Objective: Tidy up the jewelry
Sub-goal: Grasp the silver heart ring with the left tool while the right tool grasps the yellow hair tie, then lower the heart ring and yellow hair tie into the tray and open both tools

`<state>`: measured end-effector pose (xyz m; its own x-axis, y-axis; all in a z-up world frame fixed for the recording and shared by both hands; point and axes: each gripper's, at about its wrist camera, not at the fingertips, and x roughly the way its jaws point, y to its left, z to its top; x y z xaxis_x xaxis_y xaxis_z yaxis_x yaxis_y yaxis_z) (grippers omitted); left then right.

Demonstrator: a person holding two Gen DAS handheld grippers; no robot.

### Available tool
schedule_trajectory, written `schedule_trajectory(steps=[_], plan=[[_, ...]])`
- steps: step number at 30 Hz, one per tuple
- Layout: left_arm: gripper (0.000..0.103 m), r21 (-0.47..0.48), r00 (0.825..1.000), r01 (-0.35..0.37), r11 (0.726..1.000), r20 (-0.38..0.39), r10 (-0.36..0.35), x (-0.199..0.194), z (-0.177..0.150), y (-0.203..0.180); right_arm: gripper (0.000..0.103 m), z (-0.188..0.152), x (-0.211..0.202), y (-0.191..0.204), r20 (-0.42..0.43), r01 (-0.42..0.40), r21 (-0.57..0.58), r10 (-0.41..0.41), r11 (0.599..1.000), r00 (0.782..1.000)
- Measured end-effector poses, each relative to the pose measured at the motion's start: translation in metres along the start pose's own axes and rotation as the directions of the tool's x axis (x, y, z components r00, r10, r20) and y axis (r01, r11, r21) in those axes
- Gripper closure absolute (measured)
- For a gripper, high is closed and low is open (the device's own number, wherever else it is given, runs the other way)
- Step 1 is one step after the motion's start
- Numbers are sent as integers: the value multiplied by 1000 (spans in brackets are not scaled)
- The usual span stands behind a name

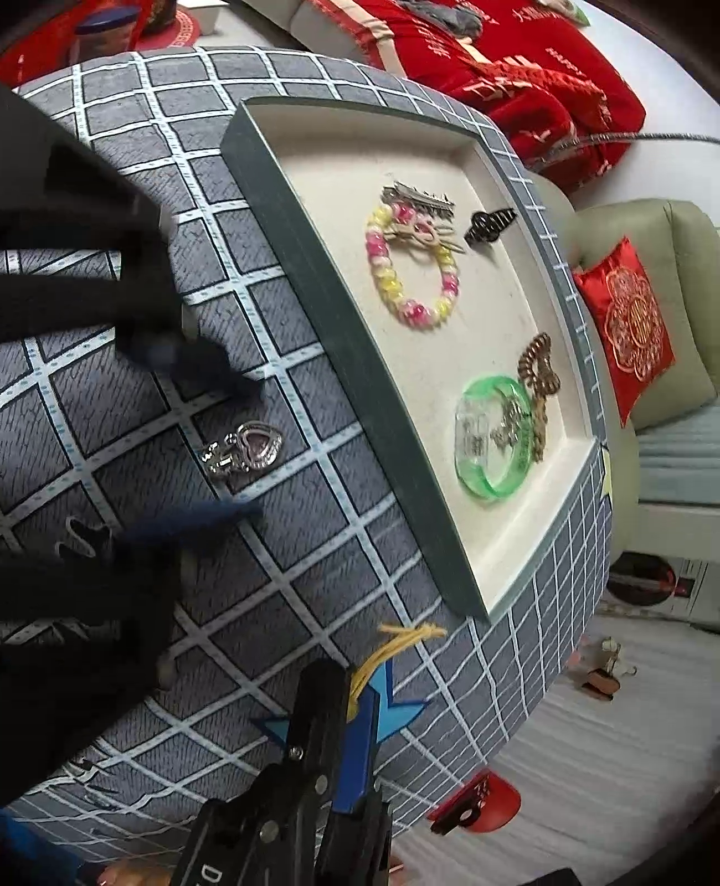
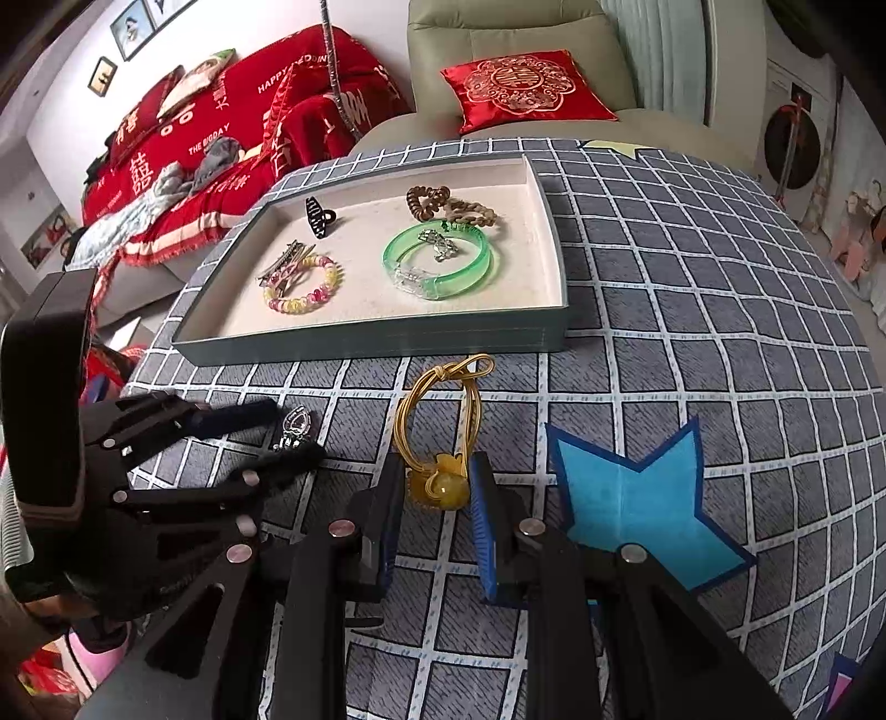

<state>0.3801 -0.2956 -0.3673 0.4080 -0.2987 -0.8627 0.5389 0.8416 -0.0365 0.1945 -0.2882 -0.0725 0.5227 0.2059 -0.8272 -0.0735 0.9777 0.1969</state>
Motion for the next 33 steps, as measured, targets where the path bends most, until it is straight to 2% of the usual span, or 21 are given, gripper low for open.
schedule_trajectory(steps=[1, 4, 10, 16, 19, 25, 33], plan=[[71, -9, 1000, 26, 1000, -2, -26, -1, 0, 2, 78, 0, 0, -1, 0, -5, 6, 5, 1000, 1000], [71, -41, 998, 68, 997, 8, -68, -4, -2, 9, 78, 1, -1, -1, 2, -16, 16, 16, 1000, 1000], [71, -72, 994, 85, 994, 75, -80, -31, -1, 21, 78, 12, -9, 3, 24, -38, 13, 38, 999, 999], [71, -96, 985, 78, 992, 163, -61, -60, 19, 43, 78, 46, -7, 15, 46, -73, 5, 72, 997, 996], [71, -104, 982, 34, 994, 188, -14, -65, 34, 60, 78, 63, 3, 23, 43, -97, 11, 97, 995, 994], [71, -155, 986, -12, 988, 165, 38, -48, 52, 97, 78, 84, 41, 37, -25, -153, 37, 154, 988, 988], [71, -167, 994, -60, 984, 82, 74, -3, 60, 112, 78, 98, 95, 39, -127, -164, 99, 176, 981, 976]])
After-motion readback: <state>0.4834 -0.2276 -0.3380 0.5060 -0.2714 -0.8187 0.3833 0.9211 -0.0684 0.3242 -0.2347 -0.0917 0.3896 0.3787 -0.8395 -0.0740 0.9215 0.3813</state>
